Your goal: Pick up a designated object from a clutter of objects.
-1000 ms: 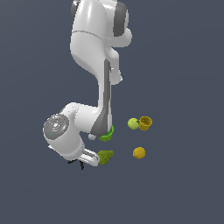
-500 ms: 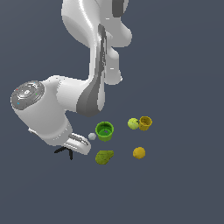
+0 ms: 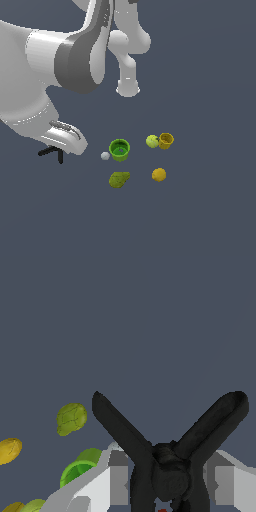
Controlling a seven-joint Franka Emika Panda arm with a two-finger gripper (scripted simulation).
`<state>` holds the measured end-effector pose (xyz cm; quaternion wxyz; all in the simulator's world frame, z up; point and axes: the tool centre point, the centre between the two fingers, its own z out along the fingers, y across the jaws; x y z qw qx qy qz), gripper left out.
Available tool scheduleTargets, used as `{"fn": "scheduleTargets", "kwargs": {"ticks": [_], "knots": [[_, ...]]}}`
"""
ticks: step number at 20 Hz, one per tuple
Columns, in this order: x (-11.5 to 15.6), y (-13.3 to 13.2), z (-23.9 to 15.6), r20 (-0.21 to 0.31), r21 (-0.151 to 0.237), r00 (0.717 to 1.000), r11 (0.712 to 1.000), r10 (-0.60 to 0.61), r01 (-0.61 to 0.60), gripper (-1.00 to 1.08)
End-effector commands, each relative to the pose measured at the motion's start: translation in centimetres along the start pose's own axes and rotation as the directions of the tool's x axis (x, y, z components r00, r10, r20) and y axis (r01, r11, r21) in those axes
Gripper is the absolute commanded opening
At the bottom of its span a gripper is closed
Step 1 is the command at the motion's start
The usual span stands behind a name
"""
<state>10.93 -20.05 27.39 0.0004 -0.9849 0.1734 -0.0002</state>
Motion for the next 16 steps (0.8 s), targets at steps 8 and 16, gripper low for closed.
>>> {"fn": "scheduleTargets", "kwargs": {"ticks": [8, 16], "knots": [[-0.3, 2.5, -9.8, 0.0, -0.001, 1.0, 1.0, -0.001, 0.001, -1.0], [-0.2, 3.6, -14.3, 0.0, -0.001, 1.0, 1.0, -0.001, 0.001, -1.0]]}}
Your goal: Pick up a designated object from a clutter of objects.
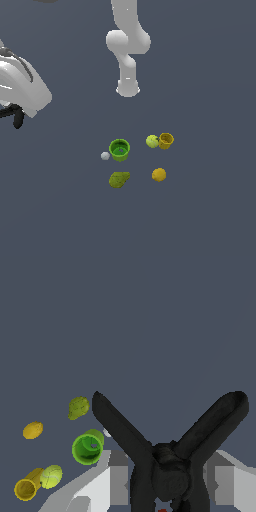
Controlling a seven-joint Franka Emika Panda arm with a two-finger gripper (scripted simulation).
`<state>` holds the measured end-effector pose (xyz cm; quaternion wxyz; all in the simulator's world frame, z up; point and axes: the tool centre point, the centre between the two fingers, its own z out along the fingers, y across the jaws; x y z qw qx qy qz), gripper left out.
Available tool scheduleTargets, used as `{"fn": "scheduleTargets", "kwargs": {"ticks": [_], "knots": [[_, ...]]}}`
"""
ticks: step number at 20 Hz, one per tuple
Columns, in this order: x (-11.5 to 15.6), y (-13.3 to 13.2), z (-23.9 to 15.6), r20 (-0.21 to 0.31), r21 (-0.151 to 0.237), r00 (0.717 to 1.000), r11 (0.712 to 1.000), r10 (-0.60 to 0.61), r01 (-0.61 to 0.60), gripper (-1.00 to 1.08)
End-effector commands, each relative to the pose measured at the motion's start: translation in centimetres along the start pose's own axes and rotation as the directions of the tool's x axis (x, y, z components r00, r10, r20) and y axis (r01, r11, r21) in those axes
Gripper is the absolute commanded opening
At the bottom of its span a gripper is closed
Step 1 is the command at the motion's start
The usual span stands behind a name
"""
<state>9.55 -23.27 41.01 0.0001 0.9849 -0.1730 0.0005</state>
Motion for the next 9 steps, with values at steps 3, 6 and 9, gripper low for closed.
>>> {"fn": "scheduleTargets", "kwargs": {"ticks": [3, 6, 9], "knots": [[0.1, 0.3, -1.4, 0.001, 0.0, 1.0, 1.0, -0.001, 0.001, -1.0], [0.1, 0.4, -1.9, 0.001, 0.0, 1.0, 1.0, -0.001, 0.001, -1.0], [0.1, 0.5, -2.0, 0.001, 0.0, 1.0, 1.0, -0.001, 0.001, -1.0]]}}
